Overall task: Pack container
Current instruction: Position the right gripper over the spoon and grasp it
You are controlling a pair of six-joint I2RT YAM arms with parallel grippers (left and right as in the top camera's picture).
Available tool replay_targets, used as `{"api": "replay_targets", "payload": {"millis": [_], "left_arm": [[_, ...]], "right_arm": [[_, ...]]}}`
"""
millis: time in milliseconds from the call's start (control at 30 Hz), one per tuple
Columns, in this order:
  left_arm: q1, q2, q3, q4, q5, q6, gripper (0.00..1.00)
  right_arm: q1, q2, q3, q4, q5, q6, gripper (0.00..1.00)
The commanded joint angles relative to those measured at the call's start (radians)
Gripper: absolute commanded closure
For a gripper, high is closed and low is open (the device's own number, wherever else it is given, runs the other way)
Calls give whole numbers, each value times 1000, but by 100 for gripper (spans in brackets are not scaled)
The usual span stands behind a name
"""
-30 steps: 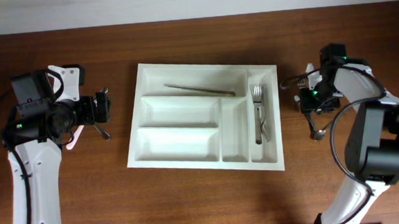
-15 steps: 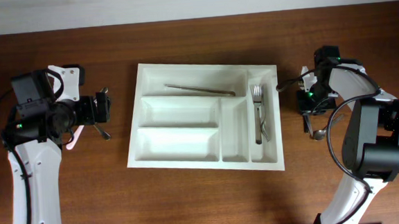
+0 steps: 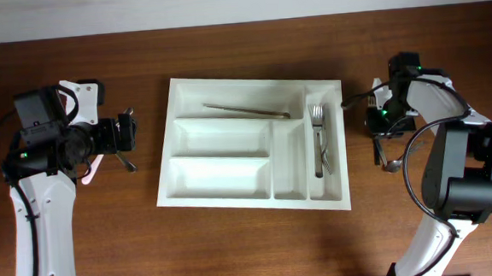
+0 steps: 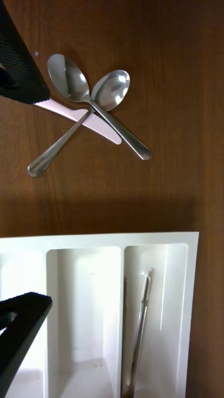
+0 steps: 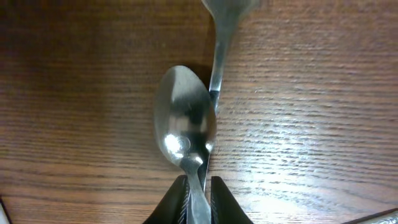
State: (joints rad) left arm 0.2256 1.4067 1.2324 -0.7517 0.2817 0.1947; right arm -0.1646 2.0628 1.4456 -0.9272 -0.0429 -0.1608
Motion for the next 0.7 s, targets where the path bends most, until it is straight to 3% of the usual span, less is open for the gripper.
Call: {"api": "replay_targets", "payload": {"millis": [0, 233, 267, 333, 400, 533, 667], "left_arm": [[3, 3, 16, 2, 18, 16, 1], [3, 3, 16, 2, 18, 16, 1], [3, 3, 16, 2, 18, 16, 1], [3, 3, 16, 2, 18, 16, 1], [3, 3, 16, 2, 18, 16, 1], [3, 3, 16, 2, 18, 16, 1], [3, 3, 16, 2, 18, 16, 1]], "right_arm": [[6, -30, 19, -4, 13, 4, 88], [6, -30, 19, -5, 13, 4, 94], [6, -30, 19, -4, 13, 4, 90], [6, -29, 19, -3, 15, 4, 70], [6, -29, 19, -3, 22, 4, 64], [6, -29, 19, 1, 36, 4, 65], [6, -27, 19, 8, 36, 4, 76]]}}
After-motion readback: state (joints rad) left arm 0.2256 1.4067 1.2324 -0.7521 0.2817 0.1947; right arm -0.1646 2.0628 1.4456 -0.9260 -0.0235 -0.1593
